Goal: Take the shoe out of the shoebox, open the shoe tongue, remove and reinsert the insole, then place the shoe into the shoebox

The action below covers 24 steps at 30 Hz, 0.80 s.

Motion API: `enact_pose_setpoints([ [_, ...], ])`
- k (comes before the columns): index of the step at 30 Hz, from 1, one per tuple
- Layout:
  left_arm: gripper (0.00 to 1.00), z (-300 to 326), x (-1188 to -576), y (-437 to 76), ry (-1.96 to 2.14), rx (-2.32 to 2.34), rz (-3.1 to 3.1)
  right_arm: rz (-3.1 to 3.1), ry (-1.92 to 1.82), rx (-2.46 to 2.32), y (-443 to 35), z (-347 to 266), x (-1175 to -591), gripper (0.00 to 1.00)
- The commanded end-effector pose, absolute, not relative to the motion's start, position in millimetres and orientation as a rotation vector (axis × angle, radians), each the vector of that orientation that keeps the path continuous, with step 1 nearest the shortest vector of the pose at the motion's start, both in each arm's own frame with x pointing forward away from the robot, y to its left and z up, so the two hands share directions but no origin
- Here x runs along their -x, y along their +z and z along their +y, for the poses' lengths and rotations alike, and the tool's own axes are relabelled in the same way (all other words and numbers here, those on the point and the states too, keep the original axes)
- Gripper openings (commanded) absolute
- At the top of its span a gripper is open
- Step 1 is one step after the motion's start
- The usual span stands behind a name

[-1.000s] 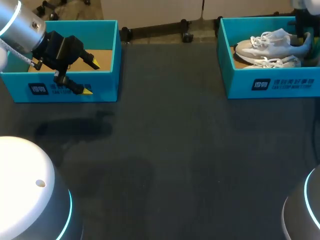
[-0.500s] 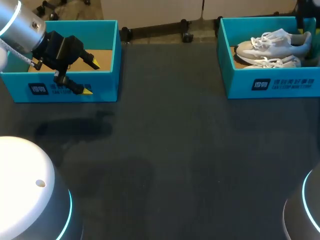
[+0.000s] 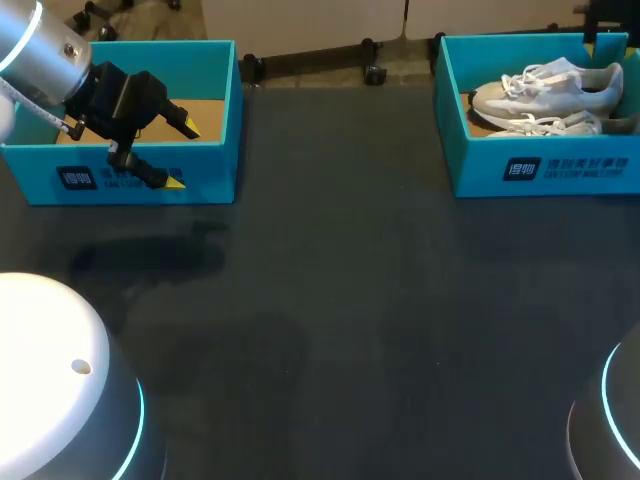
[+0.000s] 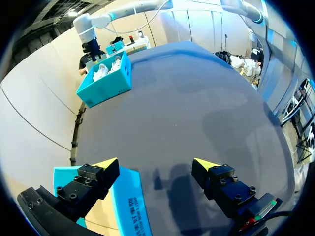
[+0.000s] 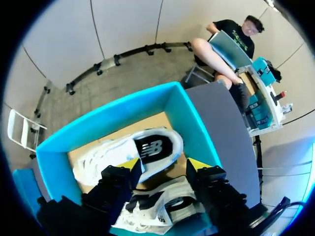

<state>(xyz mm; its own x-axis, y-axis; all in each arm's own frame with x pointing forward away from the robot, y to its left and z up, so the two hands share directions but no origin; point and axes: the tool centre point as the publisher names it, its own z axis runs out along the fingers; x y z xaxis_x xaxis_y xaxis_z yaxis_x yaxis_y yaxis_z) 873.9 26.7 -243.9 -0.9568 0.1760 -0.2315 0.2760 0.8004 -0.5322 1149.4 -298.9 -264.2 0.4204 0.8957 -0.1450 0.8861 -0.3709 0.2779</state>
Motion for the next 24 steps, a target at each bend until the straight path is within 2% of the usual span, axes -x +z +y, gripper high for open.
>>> enact_pose_setpoints([
  [1, 1.00, 27, -873, -243, -0.867, -0.356, 2.818, 1.564, 0.100, -2.332, -248, -289, -1131, 0.82],
  [2, 1.00, 27, -873, -243, -0.867, -0.356, 2.818, 1.573, 0.111, -2.324, -245, -286, -1130, 0.89],
  [10, 1.00, 27, -873, -243, -0.867, -0.356, 2.818, 1.628, 0.146, -2.288, -231, -266, -1118, 0.97],
  [12, 1.00, 27, -873, -243, -0.867, -0.356, 2.818, 1.641, 0.152, -2.272, -227, -261, -1114, 0.95],
  [14, 1.00, 27, -873, -243, -0.867, -0.356, 2.818, 1.655, 0.167, -2.271, -222, -256, -1109, 0.99],
  [24, 1.00, 27, -873, -243, -0.867, -0.356, 2.818, 1.688, 0.216, -2.287, -208, -233, -1093, 1.00],
])
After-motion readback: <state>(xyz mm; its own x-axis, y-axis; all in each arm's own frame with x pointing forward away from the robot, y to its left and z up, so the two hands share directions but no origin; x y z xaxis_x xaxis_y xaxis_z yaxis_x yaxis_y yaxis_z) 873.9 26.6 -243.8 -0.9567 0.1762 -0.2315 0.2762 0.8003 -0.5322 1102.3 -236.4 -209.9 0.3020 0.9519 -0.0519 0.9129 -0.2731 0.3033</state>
